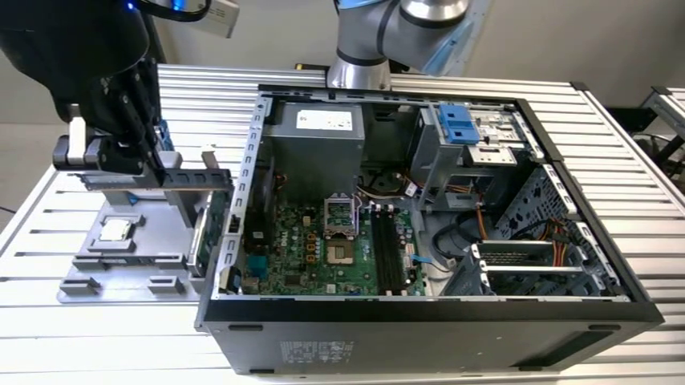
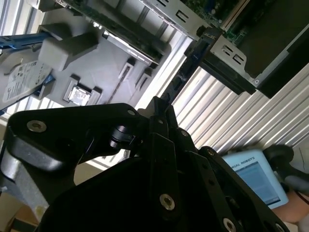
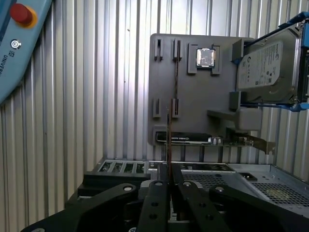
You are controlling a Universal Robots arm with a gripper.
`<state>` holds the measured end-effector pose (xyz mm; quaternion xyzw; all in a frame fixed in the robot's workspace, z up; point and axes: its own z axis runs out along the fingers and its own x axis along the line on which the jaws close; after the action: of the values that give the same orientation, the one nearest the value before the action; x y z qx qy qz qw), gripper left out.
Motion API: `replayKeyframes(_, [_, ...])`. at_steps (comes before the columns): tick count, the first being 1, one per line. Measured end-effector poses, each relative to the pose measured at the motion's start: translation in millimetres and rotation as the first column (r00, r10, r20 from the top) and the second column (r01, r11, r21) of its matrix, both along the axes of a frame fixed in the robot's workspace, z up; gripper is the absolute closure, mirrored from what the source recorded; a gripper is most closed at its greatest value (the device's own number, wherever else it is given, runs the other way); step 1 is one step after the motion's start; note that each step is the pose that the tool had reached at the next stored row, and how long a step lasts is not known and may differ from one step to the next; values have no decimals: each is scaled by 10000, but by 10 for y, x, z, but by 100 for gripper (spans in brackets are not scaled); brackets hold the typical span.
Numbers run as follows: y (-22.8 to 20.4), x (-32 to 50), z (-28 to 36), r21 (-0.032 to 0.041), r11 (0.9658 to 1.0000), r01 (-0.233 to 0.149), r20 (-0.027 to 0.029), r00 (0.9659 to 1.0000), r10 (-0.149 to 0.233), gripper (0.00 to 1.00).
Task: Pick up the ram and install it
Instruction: 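Pick up the ram and move it above insertion slot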
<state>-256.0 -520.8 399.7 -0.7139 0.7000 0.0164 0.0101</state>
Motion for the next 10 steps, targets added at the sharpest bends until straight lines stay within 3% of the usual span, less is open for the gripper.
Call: replayKeyframes(10, [0,118,-1,1,10000,0,1,10000,0,100])
